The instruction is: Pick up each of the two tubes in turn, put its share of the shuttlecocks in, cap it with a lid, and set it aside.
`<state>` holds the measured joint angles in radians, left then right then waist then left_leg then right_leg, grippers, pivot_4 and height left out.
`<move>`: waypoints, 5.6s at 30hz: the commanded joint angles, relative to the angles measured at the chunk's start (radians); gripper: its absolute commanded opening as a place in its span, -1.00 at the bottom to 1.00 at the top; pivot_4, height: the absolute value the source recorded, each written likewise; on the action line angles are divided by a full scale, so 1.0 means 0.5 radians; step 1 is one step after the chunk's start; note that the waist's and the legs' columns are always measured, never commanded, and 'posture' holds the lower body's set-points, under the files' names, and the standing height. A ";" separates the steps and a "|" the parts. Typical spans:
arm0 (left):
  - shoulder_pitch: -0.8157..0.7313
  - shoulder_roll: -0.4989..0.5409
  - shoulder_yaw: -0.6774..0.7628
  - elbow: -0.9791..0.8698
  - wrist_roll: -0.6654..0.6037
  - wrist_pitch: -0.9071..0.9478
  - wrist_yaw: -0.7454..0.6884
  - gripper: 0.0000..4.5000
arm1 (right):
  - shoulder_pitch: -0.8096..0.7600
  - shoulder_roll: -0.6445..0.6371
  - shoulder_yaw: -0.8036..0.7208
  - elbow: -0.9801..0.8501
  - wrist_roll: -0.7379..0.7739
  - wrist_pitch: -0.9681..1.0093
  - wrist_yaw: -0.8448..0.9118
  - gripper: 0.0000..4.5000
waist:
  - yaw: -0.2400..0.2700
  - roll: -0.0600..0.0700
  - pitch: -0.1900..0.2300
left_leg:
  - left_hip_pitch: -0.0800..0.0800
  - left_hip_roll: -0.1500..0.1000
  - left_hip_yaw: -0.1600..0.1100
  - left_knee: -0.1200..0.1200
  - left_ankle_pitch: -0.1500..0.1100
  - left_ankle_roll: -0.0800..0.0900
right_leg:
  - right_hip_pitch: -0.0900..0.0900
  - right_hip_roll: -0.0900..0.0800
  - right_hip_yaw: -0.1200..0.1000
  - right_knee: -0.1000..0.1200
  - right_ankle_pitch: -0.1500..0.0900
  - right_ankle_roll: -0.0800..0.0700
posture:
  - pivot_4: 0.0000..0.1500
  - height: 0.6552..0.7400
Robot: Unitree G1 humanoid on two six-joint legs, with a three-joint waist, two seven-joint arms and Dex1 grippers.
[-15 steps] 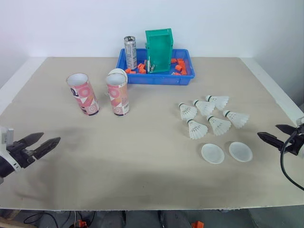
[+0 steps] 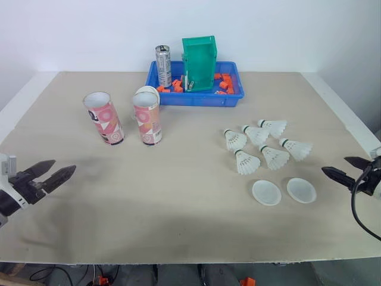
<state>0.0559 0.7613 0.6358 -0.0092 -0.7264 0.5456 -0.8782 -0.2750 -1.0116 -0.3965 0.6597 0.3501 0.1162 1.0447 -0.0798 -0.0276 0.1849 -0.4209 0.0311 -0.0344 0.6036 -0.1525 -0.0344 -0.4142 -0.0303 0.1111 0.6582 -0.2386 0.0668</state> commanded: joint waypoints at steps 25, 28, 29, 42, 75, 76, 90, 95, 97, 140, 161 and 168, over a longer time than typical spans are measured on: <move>-0.450 -0.118 -0.301 0.479 0.348 -0.761 -0.170 1.00 | 0.095 0.209 -0.028 -1.546 0.568 0.537 -0.128 0.98 | 0.006 -0.002 -0.002 | 0.000 0.002 -0.002 0.000 0.000 0.000 | 0.001 0.003 0.000 0.000 0.001 0.001 | 1.00 0.91; -0.590 -0.161 -0.415 0.614 0.462 -0.928 -0.180 1.00 | 0.076 0.296 0.195 -1.874 0.561 0.620 -0.192 0.98 | 0.011 -0.006 -0.004 | -0.001 0.004 -0.005 0.000 0.000 0.000 | 0.001 0.007 0.000 0.000 0.003 0.002 | 1.00 0.91; -0.636 -0.176 -0.439 0.662 0.479 -0.963 -0.181 1.00 | 0.055 0.343 0.263 -1.956 0.580 0.660 -0.228 0.98 | 0.011 -0.006 -0.004 | -0.002 0.004 -0.005 0.001 0.000 0.000 | 0.001 0.007 0.000 0.000 0.003 0.002 | 1.00 0.91; -1.182 -0.330 -0.584 1.517 0.679 -1.370 -0.122 1.00 | 0.035 0.696 0.708 -2.294 0.428 0.691 -0.464 0.98 | 0.022 -0.010 -0.005 | -0.008 0.004 -0.011 0.002 0.000 0.000 | 0.000 0.009 -0.002 -0.002 0.010 0.014 | 1.00 0.91; -2.030 -0.494 -0.743 2.597 1.077 -1.706 0.231 1.00 | 0.149 0.807 0.641 -2.814 0.598 0.880 -0.895 0.98 | 0.066 -0.011 -0.005 | -0.014 0.003 -0.024 0.004 0.001 0.000 | 0.001 0.012 -0.013 -0.002 0.011 0.014 | 1.00 0.91; -2.036 -0.501 -0.743 2.598 1.077 -1.700 0.242 1.00 | 0.147 0.803 0.638 -2.817 0.600 0.886 -0.895 0.98 | 0.066 -0.011 -0.005 | -0.013 0.003 -0.024 0.004 0.001 0.000 | 0.001 0.012 -0.013 -0.002 0.011 0.014 | 1.00 0.91; -2.036 -0.532 -0.729 2.596 1.100 -1.728 0.299 0.17 | 0.119 0.743 0.601 -2.825 0.641 0.924 -0.897 1.00 | 0.066 -0.011 -0.005 | -0.014 0.003 -0.025 0.004 0.001 0.000 | 0.002 0.012 -0.013 -0.002 0.011 0.014 | 1.00 0.91; -2.020 -0.453 -0.723 2.555 1.104 -1.799 0.255 0.17 | 0.113 0.731 0.595 -2.822 0.648 0.931 -0.895 1.00 | 0.066 -0.011 -0.005 | -0.013 0.003 -0.025 0.004 0.001 -0.001 | 0.001 0.012 -0.013 -0.002 0.012 0.014 | 1.00 0.91; -2.017 -0.403 -0.710 2.520 1.081 -1.818 0.179 0.17 | 0.126 0.717 0.574 -2.824 0.663 0.934 -0.889 1.00 | 0.065 -0.012 -0.005 | -0.014 0.003 -0.025 0.004 0.001 -0.001 | 0.001 0.012 -0.013 -0.002 0.011 0.013 | 1.00 0.91; -1.522 0.333 -1.850 0.784 1.075 -1.282 -1.472 0.17 | 0.936 0.804 0.491 -2.783 0.270 0.988 -1.315 1.00 | 0.101 -0.005 -0.011 | -0.018 0.034 0.012 0.015 0.004 0.002 | 0.004 0.010 -0.024 0.000 0.003 -0.009 | 1.00 0.91; -1.463 0.280 -1.796 0.705 1.011 -1.258 -1.472 0.15 | 0.484 1.091 0.689 -1.950 -0.349 0.691 -1.530 0.77 | 0.111 0.001 -0.014 | -0.018 0.033 0.013 0.017 0.004 0.002 | 0.008 0.011 -0.023 0.000 0.000 -0.005 | 1.00 0.91; -1.425 0.294 -1.777 0.661 0.996 -1.238 -1.472 0.15 | 0.460 1.129 0.673 -1.943 -0.421 0.694 -1.570 -0.53 | 0.111 0.001 -0.014 | -0.019 0.033 0.013 0.017 0.004 0.003 | 0.008 0.012 -0.023 0.000 -0.001 -0.005 | 1.00 0.91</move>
<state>-0.6755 0.9109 -0.2381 0.3409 -0.2182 -0.0805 -1.6013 -0.0471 -0.4506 -0.0442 -0.3082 0.1566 0.4659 0.2740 -0.0244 -0.0271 0.1780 -0.4303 0.0476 -0.0280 0.6121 -0.1505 -0.0330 -0.4100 -0.0245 0.0998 0.6580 -0.2392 0.0645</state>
